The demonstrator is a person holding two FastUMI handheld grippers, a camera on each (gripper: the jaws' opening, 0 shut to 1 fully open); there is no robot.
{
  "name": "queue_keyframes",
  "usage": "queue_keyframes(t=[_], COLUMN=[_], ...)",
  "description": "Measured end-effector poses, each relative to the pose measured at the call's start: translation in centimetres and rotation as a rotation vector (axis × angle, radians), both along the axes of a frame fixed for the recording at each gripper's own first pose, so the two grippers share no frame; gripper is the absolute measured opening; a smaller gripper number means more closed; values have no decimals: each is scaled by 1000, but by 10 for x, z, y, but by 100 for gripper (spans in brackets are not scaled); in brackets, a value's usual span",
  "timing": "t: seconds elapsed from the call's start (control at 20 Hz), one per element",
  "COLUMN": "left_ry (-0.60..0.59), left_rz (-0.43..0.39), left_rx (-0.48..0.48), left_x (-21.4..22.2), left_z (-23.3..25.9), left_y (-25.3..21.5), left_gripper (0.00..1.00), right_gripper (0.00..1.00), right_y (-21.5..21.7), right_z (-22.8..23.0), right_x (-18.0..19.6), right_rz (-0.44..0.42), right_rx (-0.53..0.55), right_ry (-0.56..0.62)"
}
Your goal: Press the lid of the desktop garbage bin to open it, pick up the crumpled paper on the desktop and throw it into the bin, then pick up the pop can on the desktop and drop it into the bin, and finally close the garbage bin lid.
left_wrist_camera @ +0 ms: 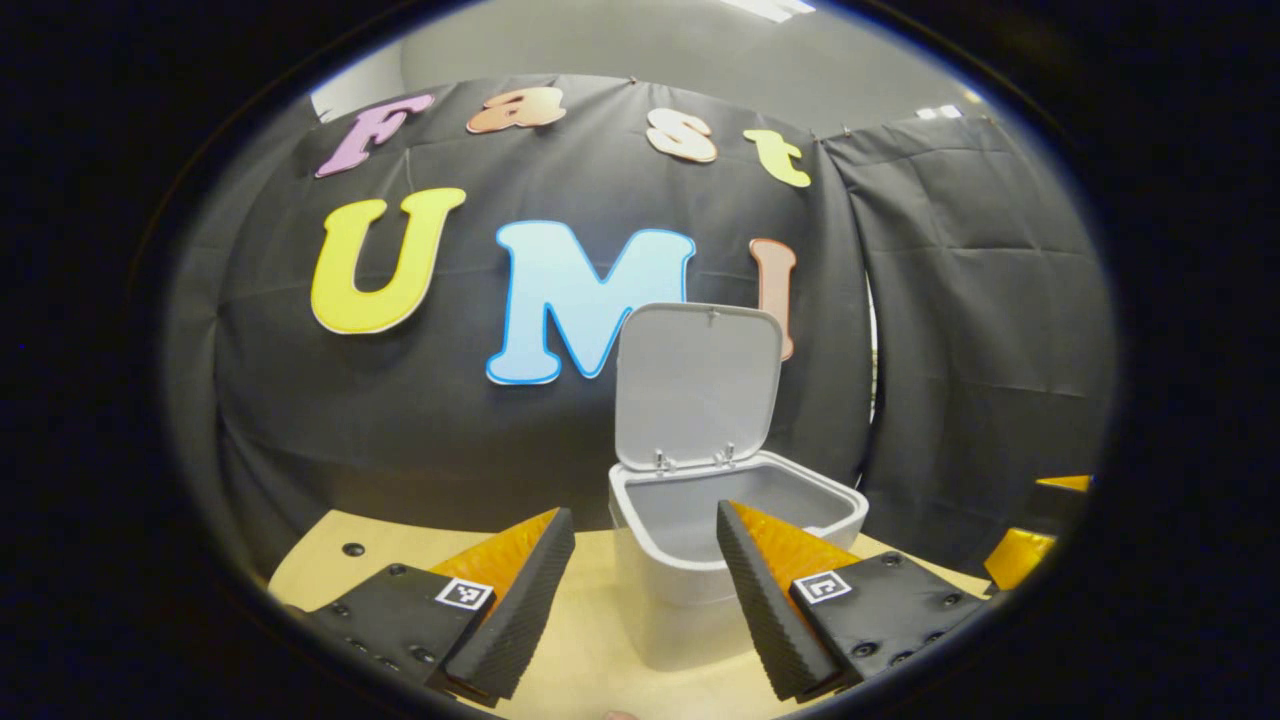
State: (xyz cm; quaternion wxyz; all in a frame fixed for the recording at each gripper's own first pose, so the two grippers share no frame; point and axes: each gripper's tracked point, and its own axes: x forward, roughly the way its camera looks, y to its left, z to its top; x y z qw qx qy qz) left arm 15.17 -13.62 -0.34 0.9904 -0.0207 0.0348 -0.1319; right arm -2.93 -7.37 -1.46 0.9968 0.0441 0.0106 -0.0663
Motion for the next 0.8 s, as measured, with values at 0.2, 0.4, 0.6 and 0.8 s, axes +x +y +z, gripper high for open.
queue_keyframes(t=[0.2,0.4,0.6,0.8], left_ry=[2,6,-4,-11], left_rz=[36,66,104,142], left_rx=[0,-13,-3,1], left_x=[-23,-48,-69,-81], left_z=[-1,0,2,6], left_y=[25,45,71,97], left_gripper=[96,96,96,96], right_gripper=[90,90,91,91], right_y=[23,51,78,96], right_z=[-5,-15,-26,-37], right_x=[1,2,3,3], right_rz=[66,141,210,249], right_rx=[-3,-3,1,3], right_ry=[14,40,70,107])
